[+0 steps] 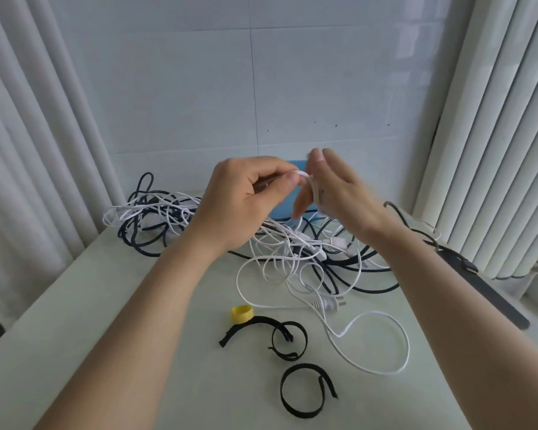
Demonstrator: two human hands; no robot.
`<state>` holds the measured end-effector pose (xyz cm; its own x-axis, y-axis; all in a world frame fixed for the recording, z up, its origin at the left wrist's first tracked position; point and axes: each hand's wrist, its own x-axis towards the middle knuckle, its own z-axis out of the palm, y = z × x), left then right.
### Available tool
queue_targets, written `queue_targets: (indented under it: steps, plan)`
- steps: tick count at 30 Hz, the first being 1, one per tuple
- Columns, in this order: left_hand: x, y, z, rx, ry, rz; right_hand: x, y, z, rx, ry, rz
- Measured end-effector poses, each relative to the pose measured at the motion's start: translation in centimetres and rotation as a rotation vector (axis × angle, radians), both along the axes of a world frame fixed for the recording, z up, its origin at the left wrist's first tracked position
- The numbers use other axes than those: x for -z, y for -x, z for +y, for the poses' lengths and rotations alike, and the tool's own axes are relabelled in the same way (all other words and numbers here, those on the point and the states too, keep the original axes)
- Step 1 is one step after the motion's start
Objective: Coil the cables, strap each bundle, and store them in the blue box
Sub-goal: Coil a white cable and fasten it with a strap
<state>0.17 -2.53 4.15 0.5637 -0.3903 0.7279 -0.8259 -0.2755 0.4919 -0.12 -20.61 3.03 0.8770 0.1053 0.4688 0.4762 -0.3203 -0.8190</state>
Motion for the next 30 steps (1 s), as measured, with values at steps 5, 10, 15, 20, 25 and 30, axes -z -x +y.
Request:
queue_targets:
  steps: [5, 10, 15, 20, 25, 30]
  plan:
    - [0.0, -0.6, 0.5, -0.044, 0.113, -0.016, -0.3, 1.0, 0.6, -0.248, -0.076, 0.121]
    - [0.8, -1.6, 0.7, -0.071, 0.183, 0.029, -1.1, 1.5, 0.7, -0.319, -0.218, 0.218]
    - [1.7, -2.1, 0.9, -0.049, 0.206, 0.185, -1.5, 1.4, 0.7, -0.416, -0.515, 0.302]
    - [4.3, -3.2, 0.6, 0.052, 0.16, 0.367, -2.1, 1.0, 0.0, -0.539, -0.853, 0.382]
    - [6.7, -4.0, -0.4, 0.086, 0.038, 0.531, -2.6, 0.8, -1.5, -0.591, -1.22, 0.359]
    - [8.1, -3.7, -1.3, 0.085, -0.125, 0.623, -2.9, 0.4, -3.8, -0.657, -1.528, 0.315]
